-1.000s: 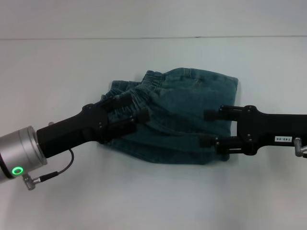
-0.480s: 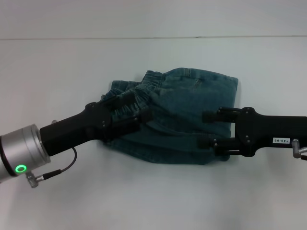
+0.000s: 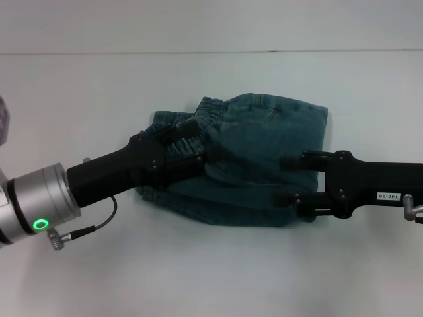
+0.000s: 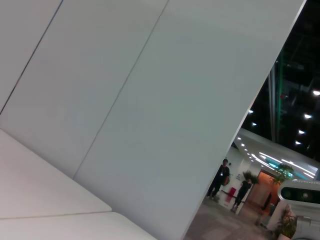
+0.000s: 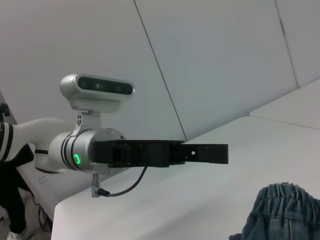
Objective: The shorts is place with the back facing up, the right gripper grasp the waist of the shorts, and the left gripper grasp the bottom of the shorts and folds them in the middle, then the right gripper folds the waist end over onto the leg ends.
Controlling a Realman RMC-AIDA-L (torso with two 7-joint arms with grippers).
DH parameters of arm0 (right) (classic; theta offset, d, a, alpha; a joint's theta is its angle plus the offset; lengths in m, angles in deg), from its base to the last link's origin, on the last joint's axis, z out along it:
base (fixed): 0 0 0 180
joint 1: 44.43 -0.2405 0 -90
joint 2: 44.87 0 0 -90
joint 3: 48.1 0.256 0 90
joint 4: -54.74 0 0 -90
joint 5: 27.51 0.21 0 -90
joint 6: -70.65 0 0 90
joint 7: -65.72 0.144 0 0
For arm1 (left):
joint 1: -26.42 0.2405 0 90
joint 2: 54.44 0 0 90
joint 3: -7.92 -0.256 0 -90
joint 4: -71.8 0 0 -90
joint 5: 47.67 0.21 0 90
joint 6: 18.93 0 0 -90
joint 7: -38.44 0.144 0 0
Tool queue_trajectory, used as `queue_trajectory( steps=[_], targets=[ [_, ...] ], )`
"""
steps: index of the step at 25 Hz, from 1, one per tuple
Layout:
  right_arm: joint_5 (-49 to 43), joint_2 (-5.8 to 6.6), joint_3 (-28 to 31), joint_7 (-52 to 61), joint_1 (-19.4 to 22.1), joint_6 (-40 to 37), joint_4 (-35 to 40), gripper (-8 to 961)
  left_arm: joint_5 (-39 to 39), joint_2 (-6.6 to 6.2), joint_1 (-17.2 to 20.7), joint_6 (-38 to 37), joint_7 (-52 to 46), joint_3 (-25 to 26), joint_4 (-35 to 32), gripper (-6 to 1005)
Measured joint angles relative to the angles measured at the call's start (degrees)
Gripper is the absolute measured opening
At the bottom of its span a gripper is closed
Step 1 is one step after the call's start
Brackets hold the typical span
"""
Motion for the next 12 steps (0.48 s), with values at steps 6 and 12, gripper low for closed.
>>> queue_trajectory(
  steps=[6, 12],
  targets=[
    [-0.2, 0.11, 0.2, 0.0, 0.0, 0.1, -0.4, 858, 0.0, 0.01, -0.8, 0.0, 0.3, 0.0, 0.2, 904],
    [-0.3, 0.10, 0.3, 0.0, 0.0, 0.1, -0.5, 857, 0.0, 0.01, -1.0, 0.0, 0.3, 0.0, 0.2, 904]
  ],
)
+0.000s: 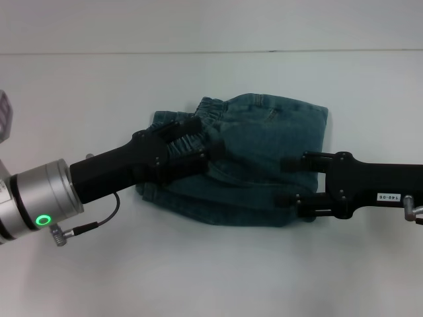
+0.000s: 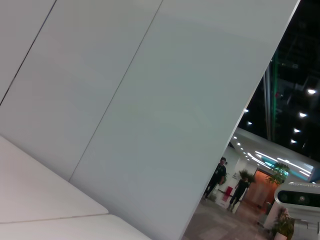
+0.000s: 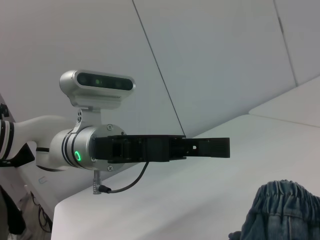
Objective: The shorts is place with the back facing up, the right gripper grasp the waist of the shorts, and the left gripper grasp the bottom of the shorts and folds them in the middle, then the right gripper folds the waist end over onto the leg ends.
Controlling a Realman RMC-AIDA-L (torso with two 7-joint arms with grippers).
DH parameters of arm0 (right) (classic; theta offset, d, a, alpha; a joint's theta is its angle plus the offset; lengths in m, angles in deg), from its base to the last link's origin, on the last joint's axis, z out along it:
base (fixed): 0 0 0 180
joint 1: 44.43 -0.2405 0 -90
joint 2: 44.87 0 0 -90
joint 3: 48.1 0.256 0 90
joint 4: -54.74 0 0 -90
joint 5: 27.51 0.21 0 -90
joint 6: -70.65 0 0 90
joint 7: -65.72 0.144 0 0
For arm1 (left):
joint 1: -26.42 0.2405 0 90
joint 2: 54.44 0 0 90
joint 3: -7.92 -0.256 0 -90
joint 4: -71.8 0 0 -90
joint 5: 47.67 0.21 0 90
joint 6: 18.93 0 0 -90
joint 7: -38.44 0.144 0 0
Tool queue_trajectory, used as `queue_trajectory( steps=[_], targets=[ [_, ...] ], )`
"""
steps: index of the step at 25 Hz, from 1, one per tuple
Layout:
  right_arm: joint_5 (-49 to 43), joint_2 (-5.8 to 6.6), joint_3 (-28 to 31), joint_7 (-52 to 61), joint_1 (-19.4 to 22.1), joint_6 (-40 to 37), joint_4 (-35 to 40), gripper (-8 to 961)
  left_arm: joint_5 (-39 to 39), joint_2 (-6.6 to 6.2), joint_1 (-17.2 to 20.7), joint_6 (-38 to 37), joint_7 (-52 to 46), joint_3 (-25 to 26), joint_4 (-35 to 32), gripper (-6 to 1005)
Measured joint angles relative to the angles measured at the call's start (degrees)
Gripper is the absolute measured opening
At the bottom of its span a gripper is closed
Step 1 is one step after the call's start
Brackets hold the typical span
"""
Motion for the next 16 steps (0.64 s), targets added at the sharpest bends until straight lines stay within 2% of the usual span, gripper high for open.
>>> queue_trajectory(
  steps=[16],
  targets=[
    [0.0, -0.01, -0.2, 0.0, 0.0, 0.1, 0.0, 858, -0.2, 0.00, -0.1, 0.0, 0.1, -0.3, 0.7, 904]
  ],
)
